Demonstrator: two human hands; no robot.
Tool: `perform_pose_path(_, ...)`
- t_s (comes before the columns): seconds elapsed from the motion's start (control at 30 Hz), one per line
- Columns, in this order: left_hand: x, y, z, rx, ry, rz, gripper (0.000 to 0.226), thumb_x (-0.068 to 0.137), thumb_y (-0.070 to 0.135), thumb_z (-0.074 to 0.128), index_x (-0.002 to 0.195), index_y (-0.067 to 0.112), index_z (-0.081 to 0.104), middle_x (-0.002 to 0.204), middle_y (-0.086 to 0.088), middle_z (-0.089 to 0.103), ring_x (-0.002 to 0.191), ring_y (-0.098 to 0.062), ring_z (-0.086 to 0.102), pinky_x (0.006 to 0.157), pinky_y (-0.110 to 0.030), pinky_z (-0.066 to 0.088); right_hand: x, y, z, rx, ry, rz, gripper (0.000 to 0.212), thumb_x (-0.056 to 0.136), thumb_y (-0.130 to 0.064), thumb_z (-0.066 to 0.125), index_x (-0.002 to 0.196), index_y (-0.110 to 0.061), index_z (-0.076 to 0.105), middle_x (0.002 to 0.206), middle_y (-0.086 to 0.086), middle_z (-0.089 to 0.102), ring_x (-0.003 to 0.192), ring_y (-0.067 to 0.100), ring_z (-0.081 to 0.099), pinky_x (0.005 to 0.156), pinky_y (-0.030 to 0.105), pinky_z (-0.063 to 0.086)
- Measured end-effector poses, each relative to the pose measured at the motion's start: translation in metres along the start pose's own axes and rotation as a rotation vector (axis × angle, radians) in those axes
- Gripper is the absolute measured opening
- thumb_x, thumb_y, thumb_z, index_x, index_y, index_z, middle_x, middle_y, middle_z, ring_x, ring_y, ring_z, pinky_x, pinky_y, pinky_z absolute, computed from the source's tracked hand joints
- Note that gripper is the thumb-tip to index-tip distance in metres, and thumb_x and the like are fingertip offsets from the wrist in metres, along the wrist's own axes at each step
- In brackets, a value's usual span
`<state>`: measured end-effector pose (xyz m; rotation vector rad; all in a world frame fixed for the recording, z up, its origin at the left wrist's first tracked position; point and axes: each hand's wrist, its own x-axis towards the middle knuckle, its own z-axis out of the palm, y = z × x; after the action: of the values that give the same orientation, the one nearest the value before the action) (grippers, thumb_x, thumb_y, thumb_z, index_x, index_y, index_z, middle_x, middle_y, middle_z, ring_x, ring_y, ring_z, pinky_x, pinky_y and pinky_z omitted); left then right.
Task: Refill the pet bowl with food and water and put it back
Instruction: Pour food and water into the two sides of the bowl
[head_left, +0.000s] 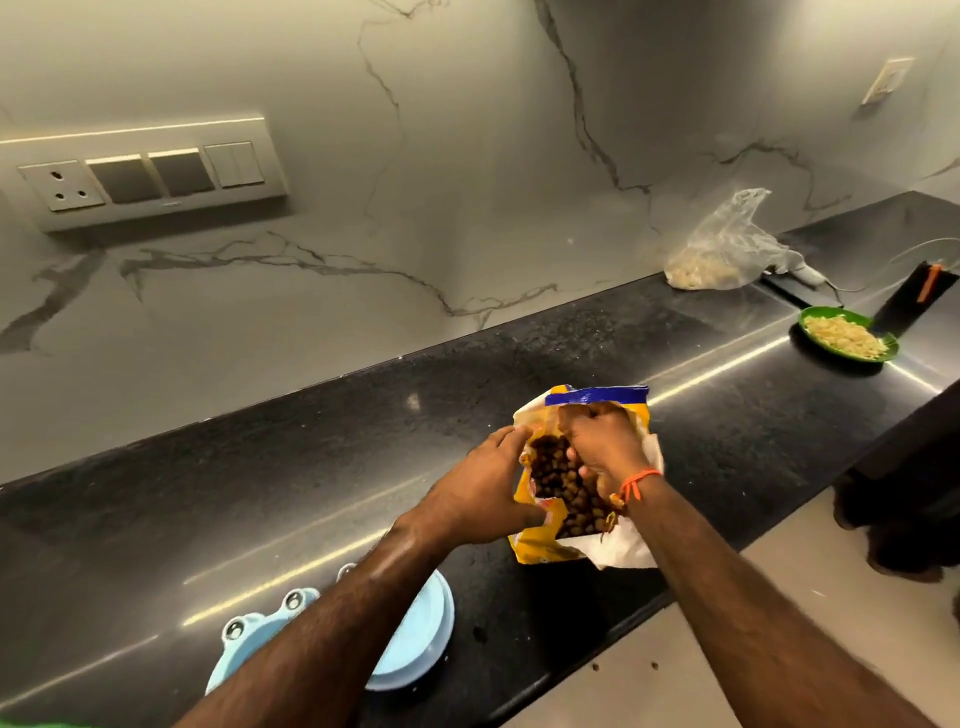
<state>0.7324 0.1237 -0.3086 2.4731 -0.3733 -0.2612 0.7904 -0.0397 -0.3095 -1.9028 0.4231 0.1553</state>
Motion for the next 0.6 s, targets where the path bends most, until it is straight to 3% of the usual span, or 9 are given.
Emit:
perform_pose_path(0.13, -0.022, -0.021, -0.018, -0.019, 0.053, -0.083, 0.100, 0.078, 0.052, 0.077, 0.156, 0.026, 0.021, 0.161, 0.006, 0.028, 0.143, -0.014, 0.032, 0.105, -0.020, 0.027, -0.023, -0.011, 0.015, 0.077, -0.114, -0.109, 0.022, 0.096, -0.025, 0.055, 0.077, -0.018, 0.064, 0.062, 0.006, 0.059, 0.047, 0.014, 0.049, 0.038, 0.020, 0.032)
perform_pose_path(0.2, -0.039, -0.033, -0.030, -0.026, 0.075, -0.135, 0.099, 0.078, 0.050, 0.078, 0.156, 0.024, 0.023, 0.160, 0.004, 0.030, 0.143, -0.014, 0.034, 0.108, -0.022, 0.029, -0.043, -0.015, 0.030, 0.135, -0.235, -0.136, 0.019, 0.096, -0.021, 0.055, 0.081, -0.014, 0.065, 0.060, 0.005, 0.055, 0.040, 0.008, 0.046, 0.037, 0.018, 0.029)
perform_pose_path(0.33, -0.079, -0.059, -0.042, -0.033, 0.109, -0.272, 0.093, 0.079, 0.046, 0.079, 0.154, 0.024, 0.030, 0.157, 0.003, 0.038, 0.139, -0.014, 0.041, 0.112, -0.031, 0.038, -0.077, -0.005, 0.080, 0.131, -0.449, -0.123, 0.014, 0.094, -0.019, 0.056, 0.086, -0.013, 0.065, 0.062, 0.002, 0.055, 0.050, 0.012, 0.049, 0.035, 0.017, 0.026)
perform_pose_path(0.43, -0.111, -0.076, -0.038, -0.031, 0.118, -0.383, 0.088, 0.080, 0.042, 0.079, 0.153, 0.025, 0.032, 0.155, 0.003, 0.041, 0.137, -0.015, 0.044, 0.110, -0.031, 0.039, -0.096, 0.016, 0.122, 0.126, -0.577, -0.075, 0.010, 0.091, -0.014, 0.056, 0.086, -0.010, 0.064, 0.061, 0.009, 0.051, 0.043, 0.011, 0.043, 0.037, 0.018, 0.024)
perform_pose_path(0.6, -0.158, -0.091, -0.024, -0.047, 0.111, -0.507, 0.087, 0.081, 0.034, 0.077, 0.154, 0.022, 0.031, 0.153, 0.001, 0.043, 0.137, -0.017, 0.045, 0.108, -0.029, 0.040, -0.116, 0.058, 0.166, 0.066, -0.648, -0.166, 0.011, 0.088, -0.013, 0.059, 0.078, -0.008, 0.060, 0.061, 0.006, 0.052, 0.050, 0.018, 0.043, 0.039, 0.022, 0.030)
